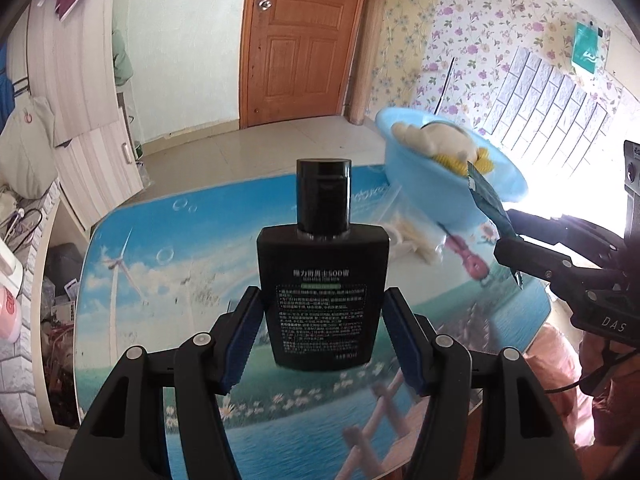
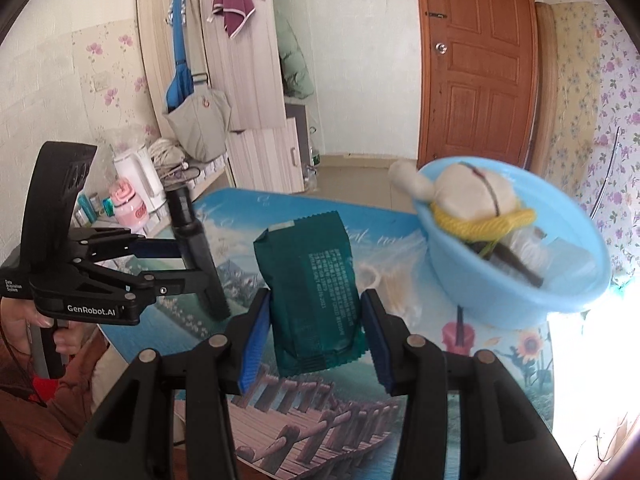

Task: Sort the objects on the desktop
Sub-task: 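Lift the bottle and green packet and carry both toward the blue basin, then lower the bottle and packet into the basin and open both grippers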

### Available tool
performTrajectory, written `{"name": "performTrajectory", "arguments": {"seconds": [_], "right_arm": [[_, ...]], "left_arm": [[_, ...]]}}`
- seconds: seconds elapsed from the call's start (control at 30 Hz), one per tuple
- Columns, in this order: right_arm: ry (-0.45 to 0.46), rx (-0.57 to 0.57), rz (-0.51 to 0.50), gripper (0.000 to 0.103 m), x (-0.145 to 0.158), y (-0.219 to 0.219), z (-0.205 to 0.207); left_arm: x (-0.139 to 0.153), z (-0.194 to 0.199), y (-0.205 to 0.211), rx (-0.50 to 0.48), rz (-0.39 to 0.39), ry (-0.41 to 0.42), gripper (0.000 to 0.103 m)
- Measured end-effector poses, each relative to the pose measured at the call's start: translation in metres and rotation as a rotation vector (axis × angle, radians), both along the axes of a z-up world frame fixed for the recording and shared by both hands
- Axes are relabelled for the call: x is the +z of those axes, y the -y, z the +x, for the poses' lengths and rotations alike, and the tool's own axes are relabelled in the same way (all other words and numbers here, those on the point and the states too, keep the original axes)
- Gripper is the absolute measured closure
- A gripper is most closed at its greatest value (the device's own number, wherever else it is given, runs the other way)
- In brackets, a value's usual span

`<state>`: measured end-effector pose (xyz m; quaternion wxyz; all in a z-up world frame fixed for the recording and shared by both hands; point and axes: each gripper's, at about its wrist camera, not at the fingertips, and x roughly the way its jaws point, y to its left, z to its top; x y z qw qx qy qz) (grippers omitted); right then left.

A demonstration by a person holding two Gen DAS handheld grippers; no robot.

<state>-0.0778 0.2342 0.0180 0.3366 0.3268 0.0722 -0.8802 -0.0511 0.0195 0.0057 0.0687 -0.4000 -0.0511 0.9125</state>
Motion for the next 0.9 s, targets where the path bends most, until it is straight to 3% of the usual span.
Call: {"name": "performTrajectory", "arguments": {"seconds": [0.4, 0.7, 0.9], "right_arm": [[-0.049, -0.077, -0.074, 0.059, 0.039, -0.041, -0.044], [-0.021, -0.234, -0.089, 0.059, 0.034, -0.092, -0.103], [0.017, -0.352, -0.043, 0.059, 0.022, -0.111, -0.146]], "left_arm": [[0.049, -0.065, -0.056, -0.106, 0.007, -0.063, 0.042], [0.070, -0.139, -0.115, -0.234, -0.026, -0.085, 0.042], [0.076, -0.181, -0.150, -0.316, -0.002, -0.123, 0.045]]}}
